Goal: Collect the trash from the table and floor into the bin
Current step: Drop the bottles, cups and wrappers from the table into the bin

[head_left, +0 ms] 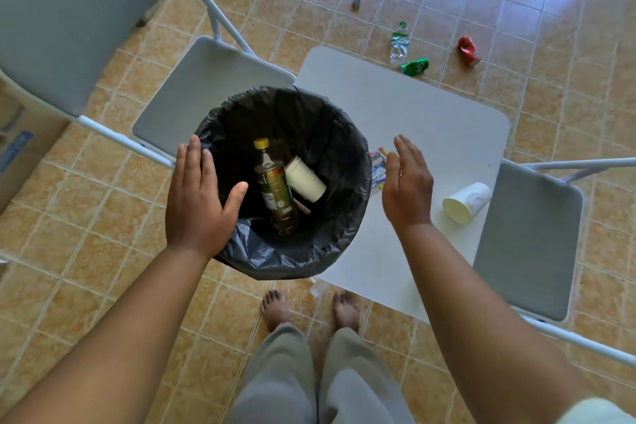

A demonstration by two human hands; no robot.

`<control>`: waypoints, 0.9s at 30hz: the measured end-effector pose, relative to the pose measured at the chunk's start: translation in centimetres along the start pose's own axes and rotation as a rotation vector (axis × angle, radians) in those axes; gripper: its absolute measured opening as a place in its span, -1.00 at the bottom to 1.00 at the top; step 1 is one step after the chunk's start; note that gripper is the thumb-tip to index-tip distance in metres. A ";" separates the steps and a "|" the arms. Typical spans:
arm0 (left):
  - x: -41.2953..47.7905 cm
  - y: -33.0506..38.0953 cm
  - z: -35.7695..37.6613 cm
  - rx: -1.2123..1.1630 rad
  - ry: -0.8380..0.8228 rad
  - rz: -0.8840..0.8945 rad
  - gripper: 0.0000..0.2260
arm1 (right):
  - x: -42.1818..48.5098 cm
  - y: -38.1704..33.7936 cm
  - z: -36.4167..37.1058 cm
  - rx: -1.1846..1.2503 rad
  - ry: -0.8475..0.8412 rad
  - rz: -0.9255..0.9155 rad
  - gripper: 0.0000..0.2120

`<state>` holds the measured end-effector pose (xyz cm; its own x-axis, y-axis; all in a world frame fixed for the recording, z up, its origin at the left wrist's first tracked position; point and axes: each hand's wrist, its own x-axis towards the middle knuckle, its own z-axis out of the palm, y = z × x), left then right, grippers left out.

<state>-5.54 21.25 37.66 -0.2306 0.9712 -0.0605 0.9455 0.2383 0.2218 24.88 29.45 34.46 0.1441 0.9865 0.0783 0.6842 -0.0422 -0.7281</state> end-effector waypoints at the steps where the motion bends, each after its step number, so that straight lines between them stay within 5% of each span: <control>1: 0.0 0.0 0.0 -0.003 0.003 0.000 -0.27 | 0.6 1.4 0.5 -0.055 -0.049 0.041 -0.65; 10: -0.1 -0.2 0.2 -0.038 0.031 0.009 -0.29 | 3.3 7.9 5.8 -0.572 -0.627 0.152 -0.52; 18: -0.3 -0.2 0.1 -0.056 0.038 0.024 -0.29 | 2.9 9.0 8.5 -0.790 -0.736 0.196 -0.19; 27: -0.2 -0.2 0.1 -0.039 0.035 0.017 -0.28 | 2.3 9.6 7.8 -0.674 -0.541 0.084 -0.54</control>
<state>-5.65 21.01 37.57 -0.2229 0.9746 -0.0226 0.9399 0.2210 0.2602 26.21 32.56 22.34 -0.0294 0.9084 -0.4170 0.9889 -0.0345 -0.1448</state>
